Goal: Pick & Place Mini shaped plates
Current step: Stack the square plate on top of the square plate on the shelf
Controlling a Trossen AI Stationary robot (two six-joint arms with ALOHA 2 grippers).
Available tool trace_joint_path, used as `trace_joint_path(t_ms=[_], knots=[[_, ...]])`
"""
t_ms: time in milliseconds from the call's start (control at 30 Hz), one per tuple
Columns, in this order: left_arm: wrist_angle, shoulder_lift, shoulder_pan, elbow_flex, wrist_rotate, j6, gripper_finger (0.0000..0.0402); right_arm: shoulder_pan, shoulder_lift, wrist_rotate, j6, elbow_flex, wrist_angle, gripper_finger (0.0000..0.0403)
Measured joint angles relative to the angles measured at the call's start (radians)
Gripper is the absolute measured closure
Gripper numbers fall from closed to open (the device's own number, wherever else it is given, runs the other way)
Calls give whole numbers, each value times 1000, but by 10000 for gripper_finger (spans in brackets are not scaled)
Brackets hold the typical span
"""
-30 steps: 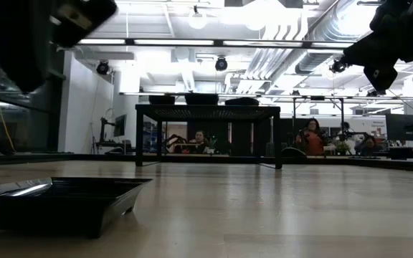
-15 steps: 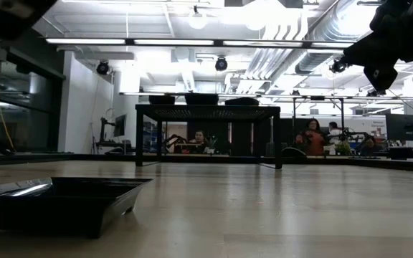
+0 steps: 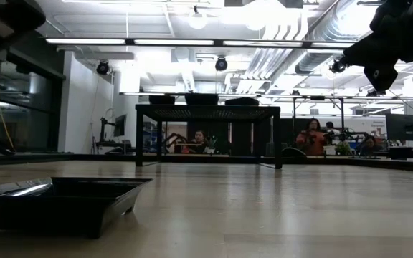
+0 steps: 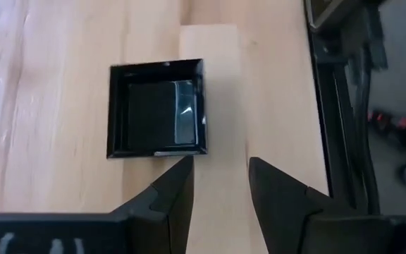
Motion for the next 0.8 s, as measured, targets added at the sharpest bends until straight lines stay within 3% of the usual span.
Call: trace_joint_path(t_ms=[200, 433, 633, 800], knots=[[-3, 0, -1, 0, 22, 222, 268, 0, 0, 1, 0, 0, 0, 341], [-139, -6, 9, 0, 27, -176, 268, 0, 0, 1, 0, 0, 0, 342], [-151, -59, 9, -20, 15, -202, 268, 0, 0, 1, 0, 0, 0, 341], [-63, -166, 7, -168, -4, -230, 268, 0, 0, 1, 0, 0, 0, 339]])
